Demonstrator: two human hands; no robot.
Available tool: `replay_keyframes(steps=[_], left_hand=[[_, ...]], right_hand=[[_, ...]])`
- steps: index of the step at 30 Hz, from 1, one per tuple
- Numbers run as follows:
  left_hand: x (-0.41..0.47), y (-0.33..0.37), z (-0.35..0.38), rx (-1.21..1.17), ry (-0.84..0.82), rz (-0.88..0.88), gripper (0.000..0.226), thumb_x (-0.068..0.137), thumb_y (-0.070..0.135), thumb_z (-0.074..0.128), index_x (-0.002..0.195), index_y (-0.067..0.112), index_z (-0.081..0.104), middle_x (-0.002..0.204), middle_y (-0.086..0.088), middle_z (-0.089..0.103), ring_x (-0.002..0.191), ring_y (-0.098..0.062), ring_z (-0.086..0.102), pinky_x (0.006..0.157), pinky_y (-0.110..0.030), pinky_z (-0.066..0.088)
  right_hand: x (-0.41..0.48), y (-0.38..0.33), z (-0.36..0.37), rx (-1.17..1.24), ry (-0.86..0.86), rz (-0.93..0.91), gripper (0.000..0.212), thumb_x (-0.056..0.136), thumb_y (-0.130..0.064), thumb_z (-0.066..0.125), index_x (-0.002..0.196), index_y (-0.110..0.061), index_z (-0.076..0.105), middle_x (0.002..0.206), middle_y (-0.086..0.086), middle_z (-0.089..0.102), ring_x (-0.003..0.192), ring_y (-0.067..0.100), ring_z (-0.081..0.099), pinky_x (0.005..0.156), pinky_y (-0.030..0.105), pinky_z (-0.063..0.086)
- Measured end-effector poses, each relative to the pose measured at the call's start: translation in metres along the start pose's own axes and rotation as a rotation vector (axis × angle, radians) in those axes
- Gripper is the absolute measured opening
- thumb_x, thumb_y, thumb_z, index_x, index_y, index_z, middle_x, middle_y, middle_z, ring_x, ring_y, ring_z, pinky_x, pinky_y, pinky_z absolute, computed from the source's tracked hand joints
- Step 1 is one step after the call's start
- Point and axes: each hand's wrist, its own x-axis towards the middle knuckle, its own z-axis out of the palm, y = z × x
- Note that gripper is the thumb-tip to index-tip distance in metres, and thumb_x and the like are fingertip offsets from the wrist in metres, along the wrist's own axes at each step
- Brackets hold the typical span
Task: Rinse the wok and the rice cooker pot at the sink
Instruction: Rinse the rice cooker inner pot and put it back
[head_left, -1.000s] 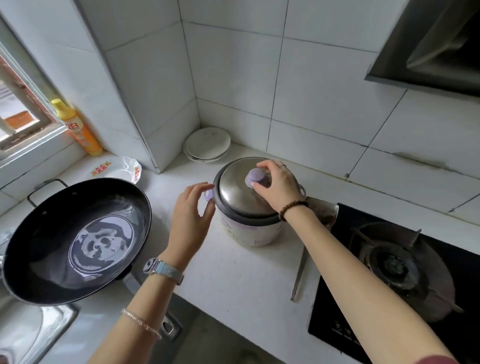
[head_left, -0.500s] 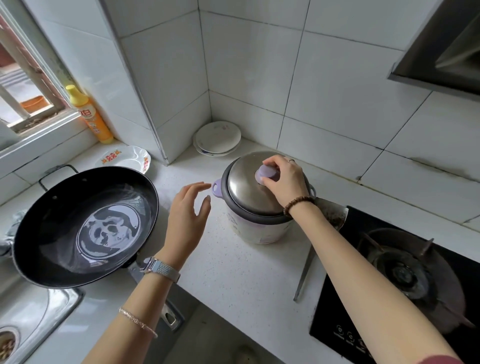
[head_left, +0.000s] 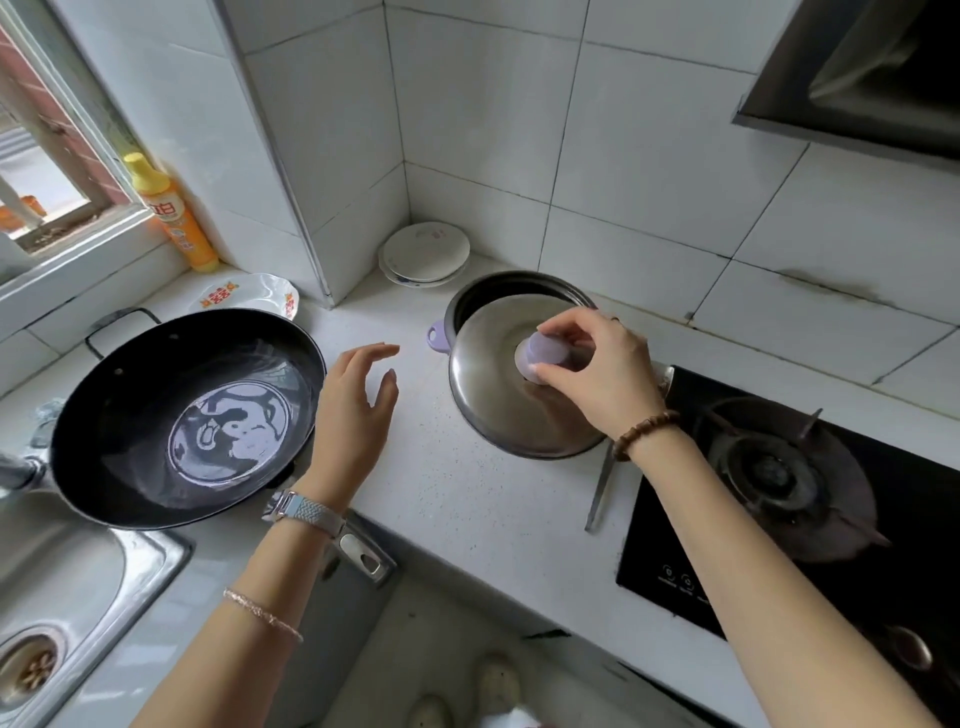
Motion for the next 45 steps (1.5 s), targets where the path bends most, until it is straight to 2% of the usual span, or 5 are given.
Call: replay_keyframes(steps=[5,16,26,31,45], left_hand=[[-0.015,-0.006,-0.007,0.005,-0.009,-0.006,0.027,0.094,0.008,0.054,0.120,0.013,0.063,0.121,-0.002,0.060,0.116,-0.015,0.053,0.097,-0.020,0.033],[-0.036,-0.004,-0.002,0.000,-0.072,-0.009,0.027,0.094,0.006,0.054,0.118,0.013,0.063,0.121,-0.003,0.061,0.115,-0.019,0.055,0.098,-0.026,0.037],[-0.043,-0.012,0.009,0.053,-0.134,-0.035,0.028,0.093,0.006,0.055,0.120,0.013,0.062,0.121,-0.006,0.061,0.114,-0.023,0.056,0.098,-0.029,0.040],[-0.043,-0.018,0.007,0.099,-0.177,0.009,0.029,0.092,0.006,0.057,0.120,0.012,0.062,0.123,-0.006,0.061,0.116,-0.024,0.056,0.101,-0.042,0.044],[-0.040,-0.020,0.012,0.087,-0.167,-0.020,0.028,0.093,0.007,0.057,0.120,0.014,0.062,0.123,-0.003,0.061,0.116,-0.022,0.055,0.102,-0.040,0.044]], right_hand=[[-0.055,0.012,0.011,-0.006,-0.073,0.041,0.036,0.064,-0.016,0.085,0.094,-0.027,0.069,0.098,-0.015,0.065,0.093,0.001,0.061,0.083,0.009,0.047],[-0.102,0.066,0.064,-0.095,-0.183,0.161,0.040,0.060,-0.014,0.085,0.094,-0.025,0.068,0.097,-0.013,0.063,0.093,0.007,0.061,0.090,0.027,0.050],[-0.112,0.108,0.112,-0.157,-0.304,0.284,0.036,0.068,-0.003,0.078,0.097,-0.019,0.064,0.102,-0.006,0.058,0.094,0.013,0.057,0.081,0.018,0.043],[-0.111,0.119,0.124,-0.137,-0.320,0.299,0.036,0.068,-0.001,0.077,0.095,-0.019,0.063,0.101,-0.007,0.058,0.094,0.012,0.056,0.085,0.018,0.045],[-0.105,0.125,0.135,-0.114,-0.314,0.291,0.035,0.070,-0.005,0.078,0.099,-0.018,0.063,0.103,-0.007,0.059,0.095,0.009,0.054,0.086,0.016,0.042]])
